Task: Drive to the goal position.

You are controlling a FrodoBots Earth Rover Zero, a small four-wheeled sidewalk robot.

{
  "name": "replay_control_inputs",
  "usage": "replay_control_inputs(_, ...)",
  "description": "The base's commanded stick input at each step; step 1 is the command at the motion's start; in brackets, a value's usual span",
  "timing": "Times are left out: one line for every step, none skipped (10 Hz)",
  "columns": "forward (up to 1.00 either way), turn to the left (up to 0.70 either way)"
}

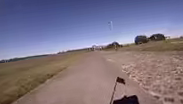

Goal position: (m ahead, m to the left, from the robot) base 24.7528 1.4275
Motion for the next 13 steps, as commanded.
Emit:
replay_control_inputs(1.0, 0.0)
replay_control_inputs(1.0, 0.0)
replay_control_inputs(1.0, 0.0)
replay_control_inputs(1.0, 0.0)
replay_control_inputs(1.0, 0.0)
replay_control_inputs(1.0, 0.0)
replay_control_inputs(1.0, 0.0)
replay_control_inputs(1.0, 0.0)
replay_control_inputs(1.0, 0.0)
replay_control_inputs(1.0, 0.0)
replay_control_inputs(1.0, 0.02)
replay_control_inputs(1.0, 0.39)
replay_control_inputs(1.0, 0.24)
